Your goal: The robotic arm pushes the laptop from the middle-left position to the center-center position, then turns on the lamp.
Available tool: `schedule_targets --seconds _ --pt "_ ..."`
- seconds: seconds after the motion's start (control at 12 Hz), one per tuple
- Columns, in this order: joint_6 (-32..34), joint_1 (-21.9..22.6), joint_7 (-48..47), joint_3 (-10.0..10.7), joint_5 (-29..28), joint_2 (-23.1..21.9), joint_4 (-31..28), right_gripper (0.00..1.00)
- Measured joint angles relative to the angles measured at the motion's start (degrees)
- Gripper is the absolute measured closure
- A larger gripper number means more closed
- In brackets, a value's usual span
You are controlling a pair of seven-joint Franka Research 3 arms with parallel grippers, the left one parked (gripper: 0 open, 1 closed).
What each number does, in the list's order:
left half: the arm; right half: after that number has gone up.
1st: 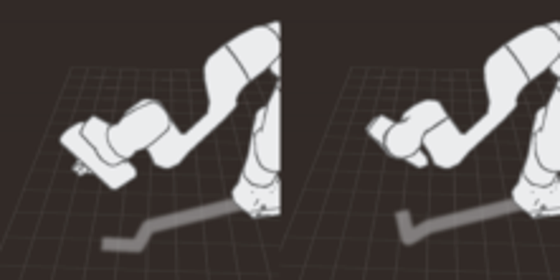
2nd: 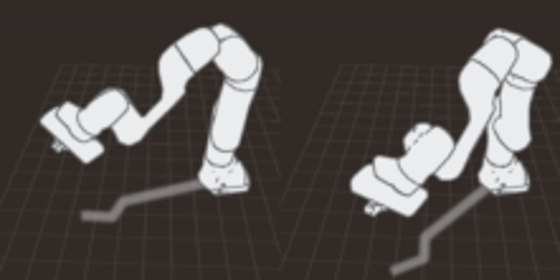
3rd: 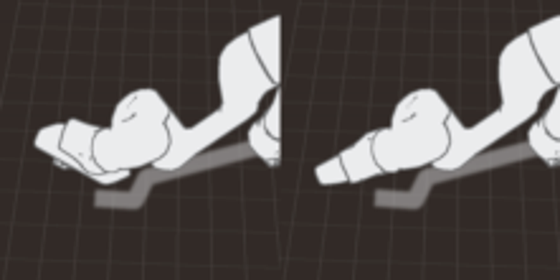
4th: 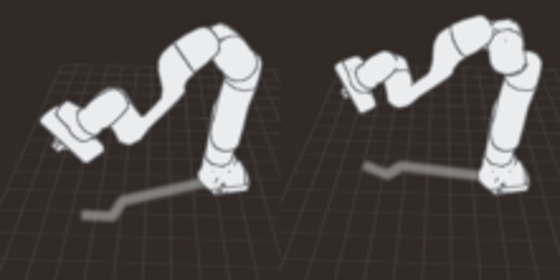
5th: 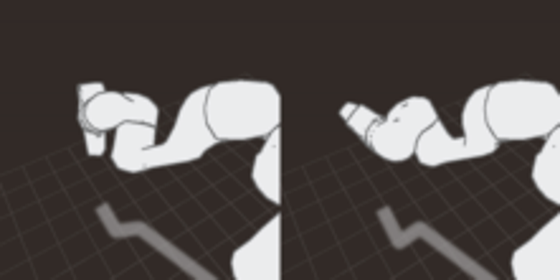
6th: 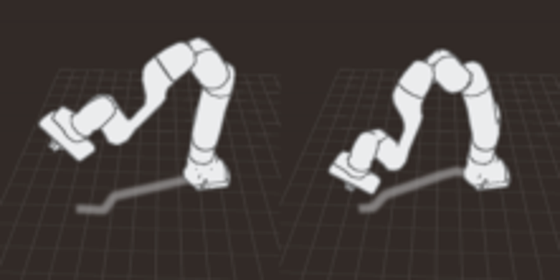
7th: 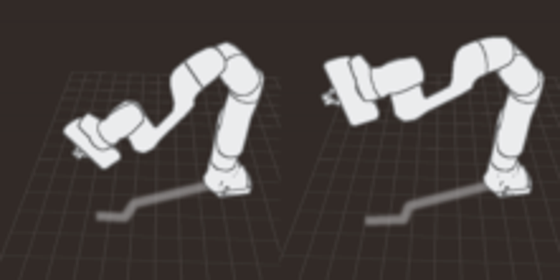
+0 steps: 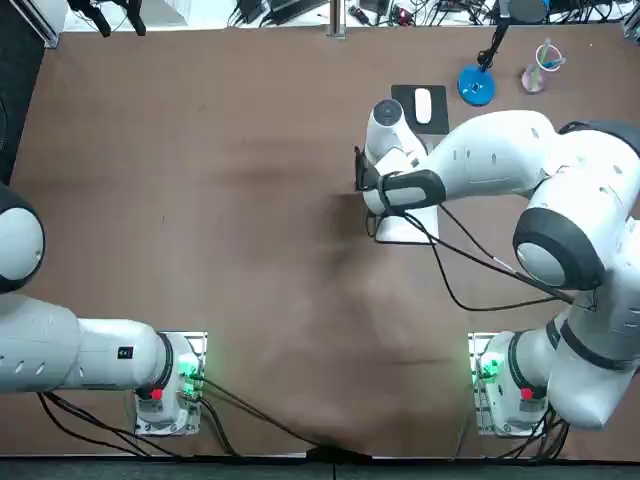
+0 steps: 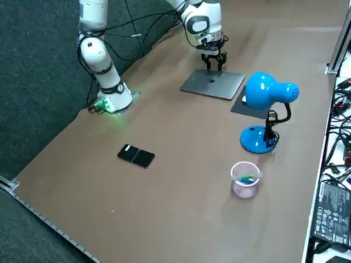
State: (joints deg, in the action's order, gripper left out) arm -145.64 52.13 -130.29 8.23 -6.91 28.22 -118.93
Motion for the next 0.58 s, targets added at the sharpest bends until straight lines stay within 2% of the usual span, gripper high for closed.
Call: schedule_targets --seconds 0.58 --pt "-0.6 0.0 -0.1 0.0 1.3 0.4 0.0 0.21"
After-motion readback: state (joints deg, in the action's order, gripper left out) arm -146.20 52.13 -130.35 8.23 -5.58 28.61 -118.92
